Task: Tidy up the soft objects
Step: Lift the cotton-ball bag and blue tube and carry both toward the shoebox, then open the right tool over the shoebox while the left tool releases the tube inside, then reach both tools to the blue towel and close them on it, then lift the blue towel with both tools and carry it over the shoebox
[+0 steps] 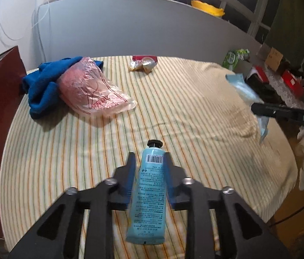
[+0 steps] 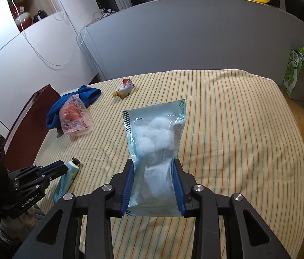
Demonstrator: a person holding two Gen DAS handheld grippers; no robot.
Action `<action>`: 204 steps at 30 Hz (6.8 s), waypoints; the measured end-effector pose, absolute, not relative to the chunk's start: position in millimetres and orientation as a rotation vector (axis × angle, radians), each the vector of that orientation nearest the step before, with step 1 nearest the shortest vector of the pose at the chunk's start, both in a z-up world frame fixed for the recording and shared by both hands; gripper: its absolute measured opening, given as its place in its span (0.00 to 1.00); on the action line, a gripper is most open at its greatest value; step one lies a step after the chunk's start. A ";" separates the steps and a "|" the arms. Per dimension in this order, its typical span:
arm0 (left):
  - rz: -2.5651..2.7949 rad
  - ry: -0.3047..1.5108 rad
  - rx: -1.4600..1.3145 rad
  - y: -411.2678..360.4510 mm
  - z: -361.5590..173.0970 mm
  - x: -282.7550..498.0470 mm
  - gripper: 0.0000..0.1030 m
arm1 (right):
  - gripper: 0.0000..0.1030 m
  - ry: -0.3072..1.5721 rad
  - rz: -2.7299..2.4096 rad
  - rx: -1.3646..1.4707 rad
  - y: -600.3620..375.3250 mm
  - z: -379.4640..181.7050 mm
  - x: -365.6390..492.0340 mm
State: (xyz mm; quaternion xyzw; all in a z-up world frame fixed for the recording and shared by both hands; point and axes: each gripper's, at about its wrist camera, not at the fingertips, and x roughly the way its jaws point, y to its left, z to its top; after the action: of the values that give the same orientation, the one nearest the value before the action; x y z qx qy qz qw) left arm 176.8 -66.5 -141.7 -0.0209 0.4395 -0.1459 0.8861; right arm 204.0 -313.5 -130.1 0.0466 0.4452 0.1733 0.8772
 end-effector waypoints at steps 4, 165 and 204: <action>-0.310 0.928 -0.032 -70.5 -146.4 174.5 0.26 | 0.30 0.924 0.368 0.094 -313.1 -127.5 200.6; -0.066 0.847 -0.611 76.8 -141.1 309.8 0.41 | 0.36 1.407 0.967 0.196 -34.8 -182.0 433.6; -0.103 0.468 -0.378 120.5 26.8 159.1 0.32 | 0.21 1.001 1.224 0.115 2.9 29.1 269.6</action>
State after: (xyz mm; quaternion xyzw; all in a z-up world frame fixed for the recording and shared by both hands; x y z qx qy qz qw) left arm 159.1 120.5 26.8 -0.1860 0.2304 -0.0509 0.9538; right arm 269.6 2.9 29.1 0.0515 0.4499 0.5498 0.7019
